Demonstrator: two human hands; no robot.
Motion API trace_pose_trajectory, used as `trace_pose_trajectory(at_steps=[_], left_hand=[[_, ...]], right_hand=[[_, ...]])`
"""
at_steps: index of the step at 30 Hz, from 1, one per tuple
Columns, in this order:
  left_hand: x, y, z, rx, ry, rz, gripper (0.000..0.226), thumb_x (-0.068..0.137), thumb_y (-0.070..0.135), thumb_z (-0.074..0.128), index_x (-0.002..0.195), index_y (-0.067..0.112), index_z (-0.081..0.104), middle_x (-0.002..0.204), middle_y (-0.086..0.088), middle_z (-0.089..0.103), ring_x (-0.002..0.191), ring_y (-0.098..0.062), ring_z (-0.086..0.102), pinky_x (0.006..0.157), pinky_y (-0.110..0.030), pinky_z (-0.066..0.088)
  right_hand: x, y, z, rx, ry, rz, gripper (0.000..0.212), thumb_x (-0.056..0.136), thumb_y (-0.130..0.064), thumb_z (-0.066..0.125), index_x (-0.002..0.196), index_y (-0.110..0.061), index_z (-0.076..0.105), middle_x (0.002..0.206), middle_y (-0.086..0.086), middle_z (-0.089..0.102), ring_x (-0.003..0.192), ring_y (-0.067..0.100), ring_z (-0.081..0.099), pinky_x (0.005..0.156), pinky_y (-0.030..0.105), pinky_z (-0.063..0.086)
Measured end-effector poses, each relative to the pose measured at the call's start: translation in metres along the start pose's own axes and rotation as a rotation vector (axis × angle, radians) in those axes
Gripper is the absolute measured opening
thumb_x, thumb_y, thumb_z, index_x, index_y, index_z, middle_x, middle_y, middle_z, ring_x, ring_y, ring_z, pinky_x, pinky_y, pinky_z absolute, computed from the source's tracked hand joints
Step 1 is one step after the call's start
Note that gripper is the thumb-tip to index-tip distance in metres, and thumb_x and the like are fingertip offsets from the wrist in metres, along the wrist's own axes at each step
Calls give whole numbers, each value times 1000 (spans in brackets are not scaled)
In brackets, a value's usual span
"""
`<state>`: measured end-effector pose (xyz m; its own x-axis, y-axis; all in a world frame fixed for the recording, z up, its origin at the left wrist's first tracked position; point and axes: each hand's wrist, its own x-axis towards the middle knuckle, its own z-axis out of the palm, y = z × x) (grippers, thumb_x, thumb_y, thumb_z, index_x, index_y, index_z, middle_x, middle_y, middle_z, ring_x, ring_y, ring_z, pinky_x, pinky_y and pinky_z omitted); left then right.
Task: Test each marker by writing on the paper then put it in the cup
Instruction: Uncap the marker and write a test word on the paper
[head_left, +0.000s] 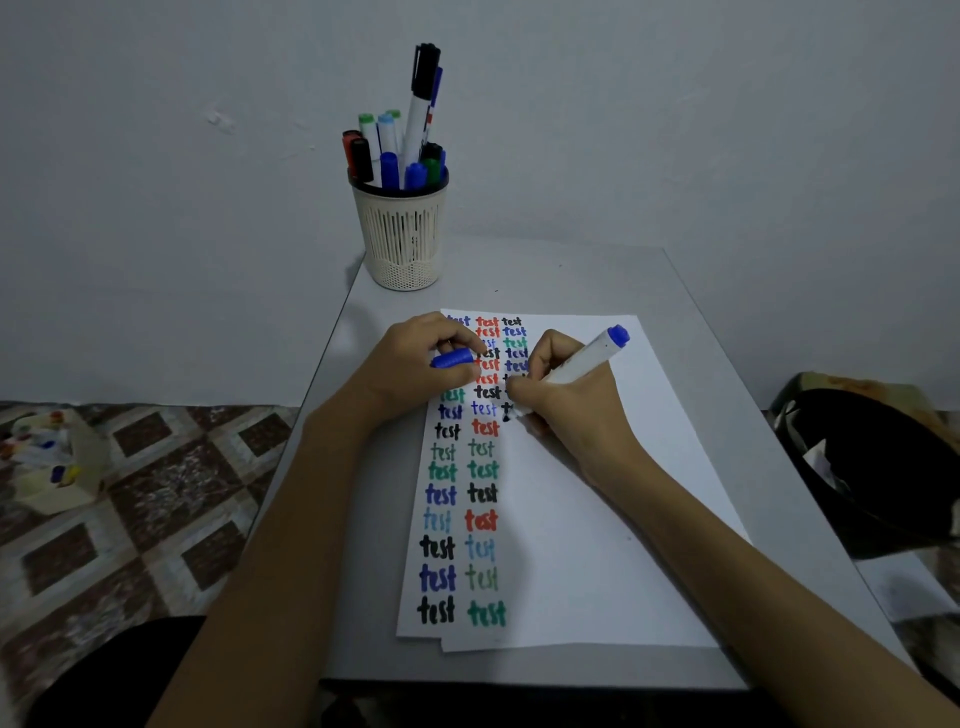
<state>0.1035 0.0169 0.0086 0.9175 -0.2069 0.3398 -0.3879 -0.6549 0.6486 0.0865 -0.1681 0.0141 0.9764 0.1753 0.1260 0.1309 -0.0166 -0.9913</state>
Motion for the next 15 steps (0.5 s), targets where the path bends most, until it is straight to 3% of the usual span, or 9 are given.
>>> trace_pose_trajectory(at_steps=[5, 10, 15], left_hand=[[0, -3, 0, 20, 7, 10, 20, 78, 15, 71, 98, 16, 66, 96, 0, 58, 88, -17, 59, 74, -20, 48], [-1, -3, 2, 5, 18, 6, 20, 78, 15, 71, 97, 16, 67, 97, 0, 60, 86, -15, 59, 73, -19, 48], [-1, -3, 1, -17, 12, -5, 19, 78, 15, 71, 96, 18, 66, 97, -1, 59, 86, -16, 60, 74, -24, 52]], right_hand=[[0, 2, 4, -91, -4, -59, 29, 60, -3, 65, 57, -17, 40, 63, 19, 47, 61, 22, 47, 52, 29, 39], [2, 3, 0, -3, 12, -44, 27, 64, 1, 63, 60, -14, 40, 58, 13, 43, 50, 19, 41, 49, 26, 36], [1, 4, 3, -102, 1, -81, 27, 64, -5, 65, 59, -16, 41, 71, 30, 53, 62, 42, 50, 57, 39, 43]])
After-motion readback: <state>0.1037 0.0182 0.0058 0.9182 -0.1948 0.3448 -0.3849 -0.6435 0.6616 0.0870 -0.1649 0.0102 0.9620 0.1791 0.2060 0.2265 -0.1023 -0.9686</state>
